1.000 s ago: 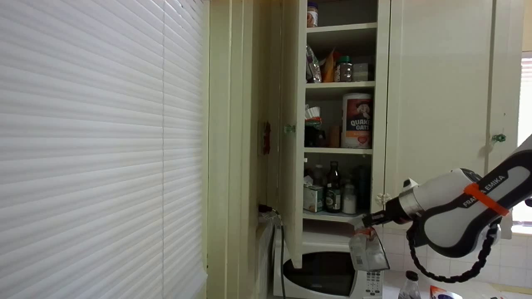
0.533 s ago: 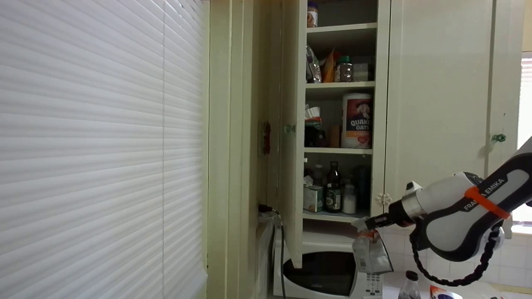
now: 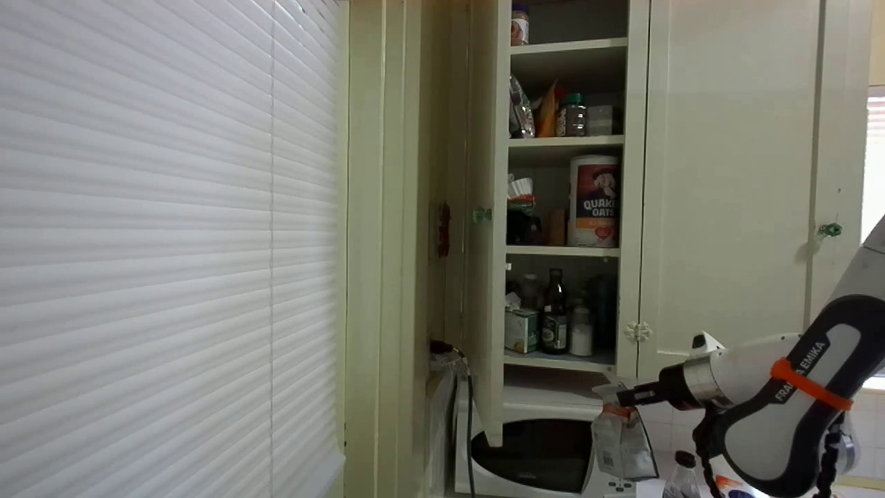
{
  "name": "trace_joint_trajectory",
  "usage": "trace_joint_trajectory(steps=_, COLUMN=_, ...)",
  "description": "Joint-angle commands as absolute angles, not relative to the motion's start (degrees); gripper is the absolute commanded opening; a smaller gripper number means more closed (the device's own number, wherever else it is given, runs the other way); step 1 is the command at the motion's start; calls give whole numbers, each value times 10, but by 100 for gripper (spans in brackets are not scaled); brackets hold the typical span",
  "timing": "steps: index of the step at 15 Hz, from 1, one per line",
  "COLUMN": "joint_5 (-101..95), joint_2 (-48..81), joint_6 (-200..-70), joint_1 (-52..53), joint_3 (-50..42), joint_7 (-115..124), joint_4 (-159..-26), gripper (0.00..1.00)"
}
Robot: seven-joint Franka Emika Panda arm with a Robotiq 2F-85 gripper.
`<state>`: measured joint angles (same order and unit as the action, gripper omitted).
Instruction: Put the white bag on the table
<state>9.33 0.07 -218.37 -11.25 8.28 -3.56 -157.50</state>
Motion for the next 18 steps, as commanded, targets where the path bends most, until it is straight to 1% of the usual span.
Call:
trace_joint_trajectory(steps=1, joint_5=93, joint_2=64, joint_6=-2269, joint_1=-68, joint_3=38, joint_7=-39, joint_4=-1579, gripper=2)
trace_joint_trajectory(steps=3, joint_5=83, joint_2=93, joint_6=-2306, joint_1=-55, joint_3=20, joint_7=-44, joint_4=-1579, gripper=2)
trace_joint_trajectory(steps=4, joint_5=87, joint_2=64, joint_6=-2262, joint_1=-50, joint_3=16, joint_7=-33, joint_4=-1579, gripper=2)
trace_joint_trajectory(steps=5, joint_5=86, joint_2=76, joint_6=-2269, joint_1=-46, joint_3=10, joint_7=-33, joint_4=-1578, gripper=10)
trace_joint_trajectory(steps=13, joint_5=86, joint_2=75, joint_6=-2268, joint_1=-40, joint_3=4, joint_7=-33, joint_4=-1575, gripper=10)
trace_joint_trajectory(steps=14, joint_5=86, joint_2=75, joint_6=-2268, joint_1=-40, joint_3=4, joint_7=-33, joint_4=-1575, gripper=2)
trace_joint_trajectory(steps=18, joint_5=92, joint_2=120, joint_6=-2284, joint_1=-33, joint_3=-8, joint_7=-46, joint_4=-1565, gripper=2)
